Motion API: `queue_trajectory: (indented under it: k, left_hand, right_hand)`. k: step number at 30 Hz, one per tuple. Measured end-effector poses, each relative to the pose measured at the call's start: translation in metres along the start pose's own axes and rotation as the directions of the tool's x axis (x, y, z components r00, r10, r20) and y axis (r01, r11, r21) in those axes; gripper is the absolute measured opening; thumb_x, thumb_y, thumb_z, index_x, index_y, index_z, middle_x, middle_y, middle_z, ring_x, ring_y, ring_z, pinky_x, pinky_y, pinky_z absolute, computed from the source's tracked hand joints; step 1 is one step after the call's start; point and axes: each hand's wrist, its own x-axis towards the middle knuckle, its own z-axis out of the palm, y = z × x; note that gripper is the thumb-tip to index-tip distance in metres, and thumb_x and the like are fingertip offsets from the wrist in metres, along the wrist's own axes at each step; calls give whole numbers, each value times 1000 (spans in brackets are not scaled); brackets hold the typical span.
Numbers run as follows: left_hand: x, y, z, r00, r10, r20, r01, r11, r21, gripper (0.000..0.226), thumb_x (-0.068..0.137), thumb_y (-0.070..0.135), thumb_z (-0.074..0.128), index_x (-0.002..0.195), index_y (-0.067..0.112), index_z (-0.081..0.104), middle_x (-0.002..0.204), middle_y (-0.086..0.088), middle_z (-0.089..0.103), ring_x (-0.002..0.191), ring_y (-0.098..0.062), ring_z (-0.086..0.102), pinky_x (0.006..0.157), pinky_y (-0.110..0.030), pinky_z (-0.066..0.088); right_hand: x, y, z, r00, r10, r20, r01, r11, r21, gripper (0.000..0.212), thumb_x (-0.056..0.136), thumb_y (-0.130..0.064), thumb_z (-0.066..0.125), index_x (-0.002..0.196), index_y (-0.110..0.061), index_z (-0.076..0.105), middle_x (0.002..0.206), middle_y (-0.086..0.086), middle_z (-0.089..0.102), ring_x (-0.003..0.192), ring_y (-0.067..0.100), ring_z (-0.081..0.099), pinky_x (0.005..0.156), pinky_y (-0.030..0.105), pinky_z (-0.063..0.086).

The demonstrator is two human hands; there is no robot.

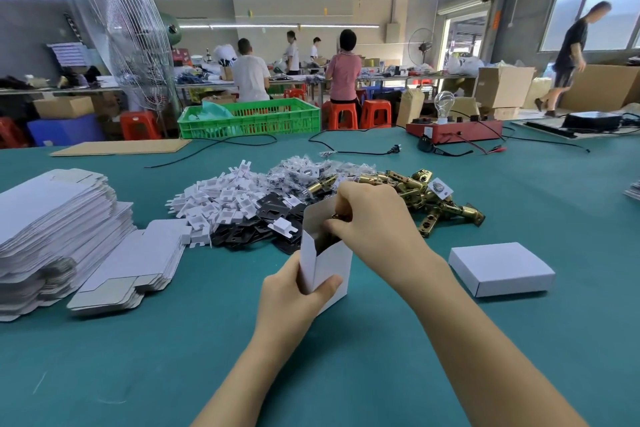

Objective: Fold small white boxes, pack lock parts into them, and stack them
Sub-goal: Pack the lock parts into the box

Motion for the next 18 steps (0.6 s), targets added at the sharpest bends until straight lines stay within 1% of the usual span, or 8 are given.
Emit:
queue_trajectory:
  k: [6,9,11,12,14,15,16,18]
  left_hand:
    - [0,0,0,1000,15,1,-15,1000,4,16,81,22,77,81,25,62,61,18,58,55,-2,47,52,-13,36]
    - [-1,1,-1,1000,0,-3,0,1000,-16,17,81,21,77,82,31,62,66,18,62,59,-1,50,54,-12,39]
    - [-1,2,-1,1000,-18,-6,18,999,-42,16,82,21,77,86,31,64,72,11,66,62,-5,52,57,-15,41]
    - [-1,3,-1,1000,-30,-6,29,998,-55,16,82,21,77,88,29,65,75,6,67,66,-11,55,61,-21,44]
    - [-1,4,-1,998,-57,-10,56,996,-73,14,82,20,77,89,26,67,83,-4,69,78,-23,60,69,-35,50]
    - [-1,5,-2,997,-71,-12,70,994,-81,14,82,20,77,89,26,67,85,-5,71,82,-25,62,74,-40,52]
    - [-1,6,-2,996,-86,-13,85,992,-89,15,82,20,77,90,27,67,86,-2,72,84,-24,64,77,-41,53]
    - [-1,7,-3,993,-117,-8,115,986,-120,18,82,19,78,90,31,67,86,12,73,86,-15,67,76,-34,54]
  right_hand:
    - [2,3,5,996,-2,92,12,995,-102,12,87,-12,59,82,-2,63,80,9,61,80,25,52,68,34,45]
    - [4,6,1,993,17,119,-11,998,-55,18,87,-12,59,83,4,67,81,15,65,79,29,58,70,38,49]
    - [4,7,-3,987,12,158,-14,1000,7,22,87,-14,60,85,6,67,82,19,67,79,30,60,70,38,47]
    - [4,8,-5,985,1,172,-10,999,51,20,87,-14,60,86,5,68,83,17,69,77,27,61,69,36,46]
    - [5,10,-11,981,1,196,-44,975,216,16,87,-7,57,92,-9,72,87,1,71,74,12,61,64,27,49]
    - [5,12,-15,979,18,204,-83,945,317,27,86,-2,53,97,-18,72,92,-6,69,75,8,62,64,28,51]
    - [6,14,-18,979,36,200,-116,907,404,39,86,3,47,99,-24,71,98,-8,68,77,11,64,67,35,55]
    - [7,23,-21,984,105,141,-163,841,515,58,81,12,34,95,-32,69,108,-3,66,89,16,66,74,51,53]
